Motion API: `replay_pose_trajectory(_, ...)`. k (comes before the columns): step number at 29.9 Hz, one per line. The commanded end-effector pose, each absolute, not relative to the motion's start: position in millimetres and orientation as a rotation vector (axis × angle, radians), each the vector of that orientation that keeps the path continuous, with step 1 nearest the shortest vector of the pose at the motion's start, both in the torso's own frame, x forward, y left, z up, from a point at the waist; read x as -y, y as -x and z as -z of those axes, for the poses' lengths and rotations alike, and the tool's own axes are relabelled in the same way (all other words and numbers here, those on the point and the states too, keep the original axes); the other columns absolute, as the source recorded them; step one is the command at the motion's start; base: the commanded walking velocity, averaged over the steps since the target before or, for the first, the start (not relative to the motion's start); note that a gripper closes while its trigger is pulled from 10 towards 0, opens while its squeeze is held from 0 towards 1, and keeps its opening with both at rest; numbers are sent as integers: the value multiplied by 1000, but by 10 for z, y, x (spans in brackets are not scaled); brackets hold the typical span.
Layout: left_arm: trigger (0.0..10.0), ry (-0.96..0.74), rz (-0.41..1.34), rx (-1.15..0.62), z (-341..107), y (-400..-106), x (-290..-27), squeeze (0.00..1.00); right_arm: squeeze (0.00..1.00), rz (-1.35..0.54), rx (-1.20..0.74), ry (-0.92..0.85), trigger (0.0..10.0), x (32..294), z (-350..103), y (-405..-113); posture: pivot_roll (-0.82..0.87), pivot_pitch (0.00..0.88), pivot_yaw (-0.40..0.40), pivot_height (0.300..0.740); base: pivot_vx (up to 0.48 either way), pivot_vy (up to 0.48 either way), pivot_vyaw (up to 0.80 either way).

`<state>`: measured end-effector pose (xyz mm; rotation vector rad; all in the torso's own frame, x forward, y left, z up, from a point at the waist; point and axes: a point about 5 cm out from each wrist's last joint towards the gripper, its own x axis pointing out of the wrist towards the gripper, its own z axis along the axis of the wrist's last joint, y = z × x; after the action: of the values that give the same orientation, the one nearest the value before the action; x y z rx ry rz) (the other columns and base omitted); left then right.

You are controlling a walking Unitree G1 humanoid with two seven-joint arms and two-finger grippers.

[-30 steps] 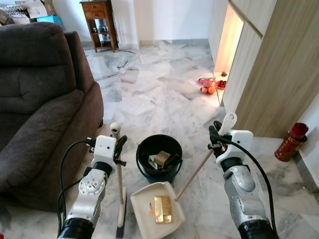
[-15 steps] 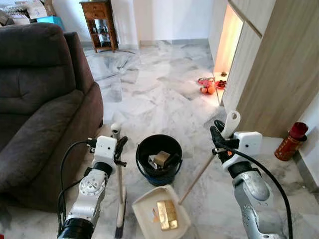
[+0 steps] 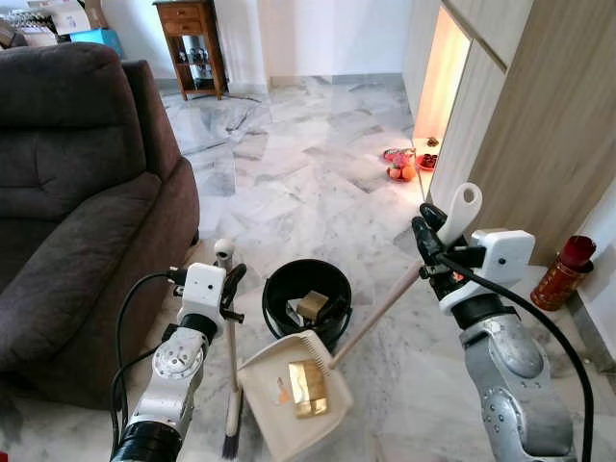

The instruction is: Sweep floor

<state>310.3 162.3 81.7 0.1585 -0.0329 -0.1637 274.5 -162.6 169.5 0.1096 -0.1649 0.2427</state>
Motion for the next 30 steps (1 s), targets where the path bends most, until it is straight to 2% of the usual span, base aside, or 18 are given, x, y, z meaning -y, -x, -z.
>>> replay_pose_trajectory(1, 10000, -179, 167, 78, -915, -3155, -1645, 0, 0, -268, 240, -109, 10000, 1624, -1898, -2707, -7, 0, 83, 740, 0, 0, 0)
replay_pose_trajectory(14, 10000, -179, 172, 76, -907, -3157, -1642, 0, 0, -250, 359, -114, 10000, 1586, -2267, -2775, -1, 0, 84, 740, 0, 0, 0)
replay_pose_trajectory(30, 10000, -187, 143, 94, -922, -3156, -1679, 0, 0, -10, 494, -137, 10000, 1738, -2504, -2920, 10, 0, 83, 740, 0, 0, 0)
